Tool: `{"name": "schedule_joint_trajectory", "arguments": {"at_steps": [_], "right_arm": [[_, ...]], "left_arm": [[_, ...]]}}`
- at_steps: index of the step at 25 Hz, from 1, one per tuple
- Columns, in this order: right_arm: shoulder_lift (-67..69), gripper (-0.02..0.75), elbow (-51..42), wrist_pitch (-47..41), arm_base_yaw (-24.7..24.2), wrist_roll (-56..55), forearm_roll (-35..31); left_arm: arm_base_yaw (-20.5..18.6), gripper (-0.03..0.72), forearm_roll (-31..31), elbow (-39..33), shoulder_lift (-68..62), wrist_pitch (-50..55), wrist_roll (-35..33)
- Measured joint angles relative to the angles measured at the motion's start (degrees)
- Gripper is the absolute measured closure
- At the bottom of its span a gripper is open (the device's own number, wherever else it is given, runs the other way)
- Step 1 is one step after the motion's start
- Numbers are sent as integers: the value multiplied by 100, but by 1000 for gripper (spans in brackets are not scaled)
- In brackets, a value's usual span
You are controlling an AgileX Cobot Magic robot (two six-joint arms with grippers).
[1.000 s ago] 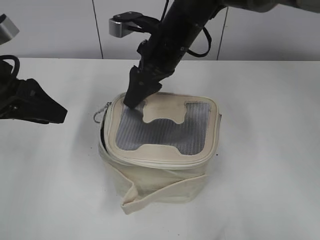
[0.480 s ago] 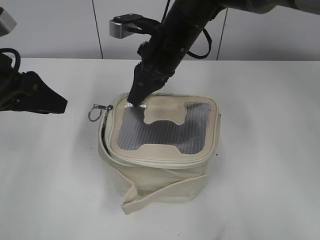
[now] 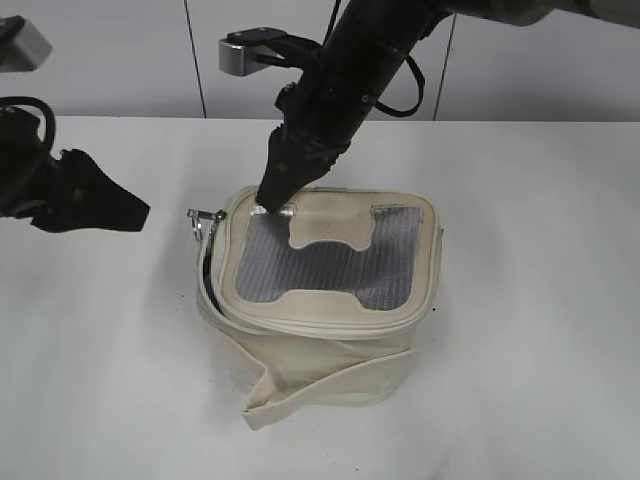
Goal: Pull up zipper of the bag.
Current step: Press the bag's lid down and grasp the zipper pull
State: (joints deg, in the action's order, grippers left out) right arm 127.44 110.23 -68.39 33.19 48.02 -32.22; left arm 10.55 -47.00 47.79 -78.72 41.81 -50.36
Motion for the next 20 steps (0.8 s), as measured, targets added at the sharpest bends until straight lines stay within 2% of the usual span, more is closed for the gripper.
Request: {"name": "schedule_joint_trajectory", "arguments": {"at_steps": [6, 12, 20], "right_arm": [[0, 647, 11, -8, 0, -19, 0], [12, 651, 149, -94, 0, -59, 54], [41, 657, 323, -213, 8, -108, 156]], "left_arm": [[536, 229, 36, 37, -327, -215, -373], [551, 229, 37, 626, -894, -284, -378], [551, 225, 287, 1669, -1814, 619, -391]]}}
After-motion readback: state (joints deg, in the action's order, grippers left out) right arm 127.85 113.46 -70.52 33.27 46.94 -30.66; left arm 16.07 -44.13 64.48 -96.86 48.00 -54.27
